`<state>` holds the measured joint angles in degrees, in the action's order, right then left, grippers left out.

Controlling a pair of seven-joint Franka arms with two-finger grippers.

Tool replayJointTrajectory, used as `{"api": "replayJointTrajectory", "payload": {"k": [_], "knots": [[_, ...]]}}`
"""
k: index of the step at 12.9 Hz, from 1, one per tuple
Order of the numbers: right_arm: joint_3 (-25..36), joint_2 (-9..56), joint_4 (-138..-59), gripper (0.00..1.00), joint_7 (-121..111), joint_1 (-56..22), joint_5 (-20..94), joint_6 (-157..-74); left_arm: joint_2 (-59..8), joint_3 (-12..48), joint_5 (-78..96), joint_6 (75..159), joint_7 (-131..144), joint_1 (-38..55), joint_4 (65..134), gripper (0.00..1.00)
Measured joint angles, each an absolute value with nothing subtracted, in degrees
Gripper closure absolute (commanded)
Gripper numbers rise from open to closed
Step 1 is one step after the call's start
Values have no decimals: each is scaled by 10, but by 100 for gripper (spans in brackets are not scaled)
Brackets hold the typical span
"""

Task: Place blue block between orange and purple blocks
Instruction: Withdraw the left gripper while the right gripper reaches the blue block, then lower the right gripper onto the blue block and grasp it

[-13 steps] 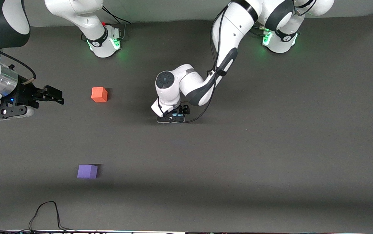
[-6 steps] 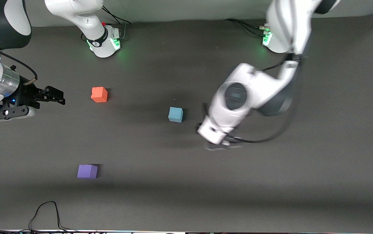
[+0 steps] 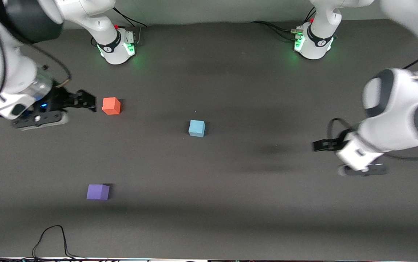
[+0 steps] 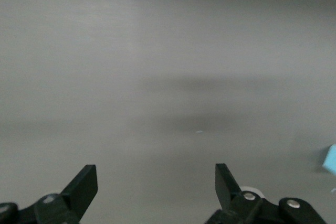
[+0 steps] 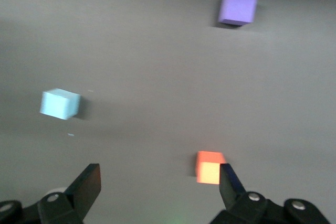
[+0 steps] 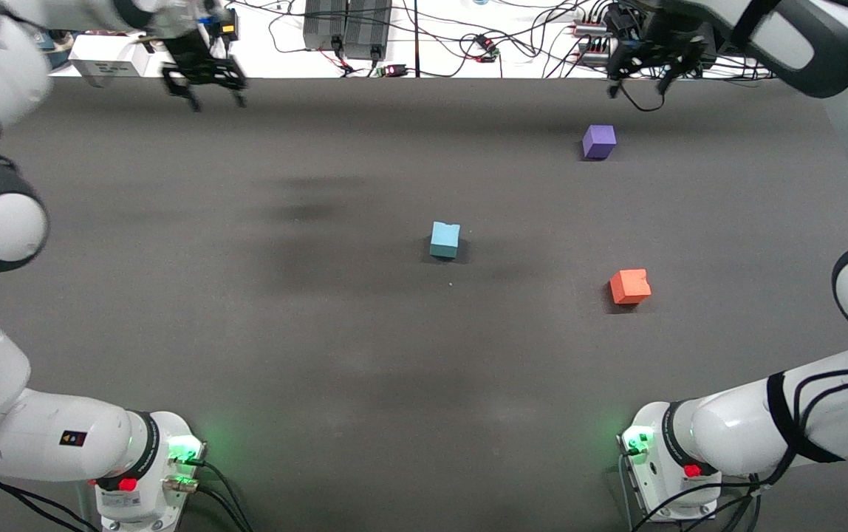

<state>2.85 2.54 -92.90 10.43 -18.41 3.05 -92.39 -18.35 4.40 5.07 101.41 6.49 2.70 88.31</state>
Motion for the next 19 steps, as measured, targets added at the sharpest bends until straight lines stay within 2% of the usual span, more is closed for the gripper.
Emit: {"api": "replayJointTrajectory", "payload": {"k": [3,6,9,14,16,19], "knots": [[26,22,-907,0,258,-311,36,-924,-96,43,43,999,-9,-45,936,0],[25,32,-879,0,364,-408,46,-924,-21,44,13,961,-24,-66,956,0],[28,49,-868,0,380,-422,49,-924,14,50,5,949,-24,-65,967,0],[31,109,-873,0,382,-437,55,-949,19,59,0,942,-24,-63,971,0],[30,144,-902,0,390,-450,55,-1005,23,57,0,941,-24,-52,968,0],[30,170,-988,0,393,-456,55,-1125,18,16,0,926,-24,0,950,0]]}}
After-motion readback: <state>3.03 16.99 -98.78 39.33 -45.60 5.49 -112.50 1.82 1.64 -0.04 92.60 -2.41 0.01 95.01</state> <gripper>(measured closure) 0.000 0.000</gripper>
